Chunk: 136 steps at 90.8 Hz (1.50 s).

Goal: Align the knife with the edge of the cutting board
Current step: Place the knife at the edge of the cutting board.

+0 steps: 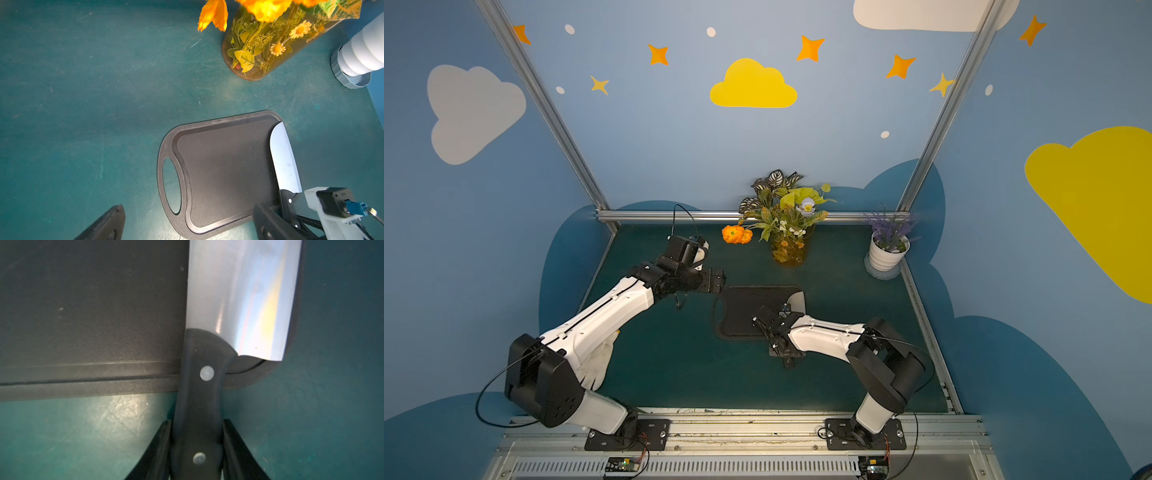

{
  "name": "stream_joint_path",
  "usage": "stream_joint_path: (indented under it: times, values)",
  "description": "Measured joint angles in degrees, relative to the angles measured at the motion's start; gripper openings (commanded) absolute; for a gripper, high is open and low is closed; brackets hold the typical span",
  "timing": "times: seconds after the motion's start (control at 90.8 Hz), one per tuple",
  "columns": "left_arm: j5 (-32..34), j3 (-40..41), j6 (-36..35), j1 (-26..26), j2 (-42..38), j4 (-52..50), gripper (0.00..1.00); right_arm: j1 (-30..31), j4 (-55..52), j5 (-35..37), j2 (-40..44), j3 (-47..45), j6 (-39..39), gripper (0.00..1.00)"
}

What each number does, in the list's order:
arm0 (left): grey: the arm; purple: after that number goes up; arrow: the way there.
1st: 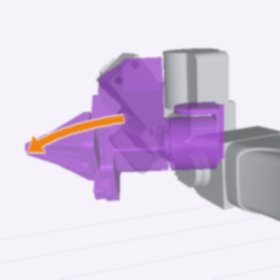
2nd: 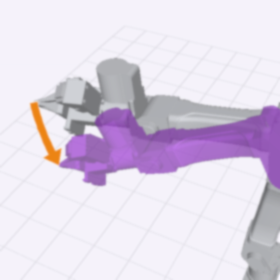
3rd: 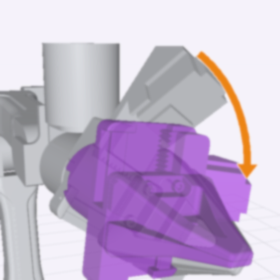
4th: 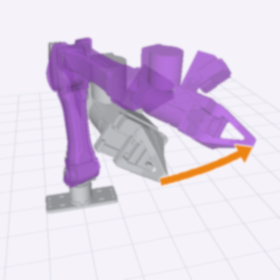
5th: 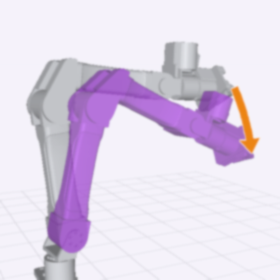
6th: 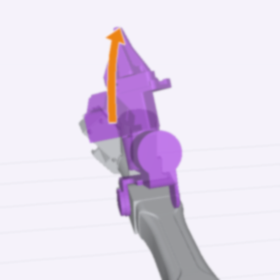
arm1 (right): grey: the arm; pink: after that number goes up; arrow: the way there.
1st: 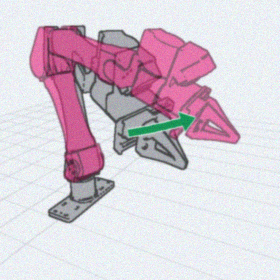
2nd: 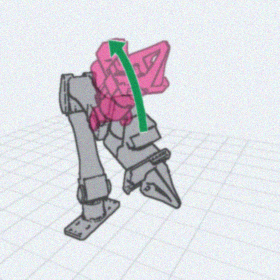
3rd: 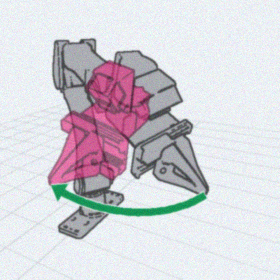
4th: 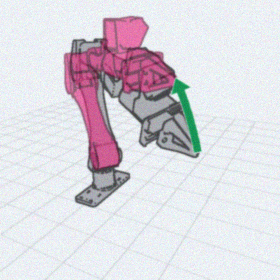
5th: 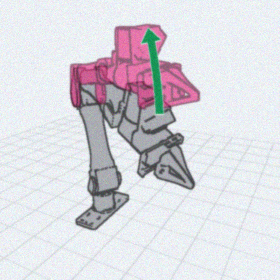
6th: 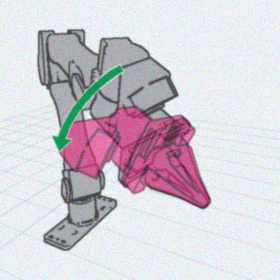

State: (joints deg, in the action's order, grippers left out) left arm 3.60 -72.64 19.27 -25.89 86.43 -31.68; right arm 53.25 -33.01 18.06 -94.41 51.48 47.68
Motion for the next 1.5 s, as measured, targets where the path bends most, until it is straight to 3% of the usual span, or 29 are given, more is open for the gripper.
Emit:
stream_joint_path:
  times: [0.385, 0.936, 1.233, 1.497]
  values:
    - [0.20, 0.00, -0.02, 0.02, 0.00, 0.00, 1.00, 0.07, 0.04, -0.07, 0.17, -0.20, -0.20, 0.22]
    - [0.31, 0.00, -0.04, 0.09, 0.00, 0.00, 1.00, -0.46, -1.25, 0.09, 0.59, -0.17, -1.57, 0.54]
    - [0.31, 0.00, -0.04, 0.31, 0.00, 0.00, 1.00, -0.98, -2.73, -0.33, 1.57, -0.20, -2.60, 0.82]
    - [0.50, 0.00, -0.13, 0.63, 0.00, 0.00, 1.00, -1.22, -3.02, -2.08, 4.87, 0.11, -4.72, 0.96]
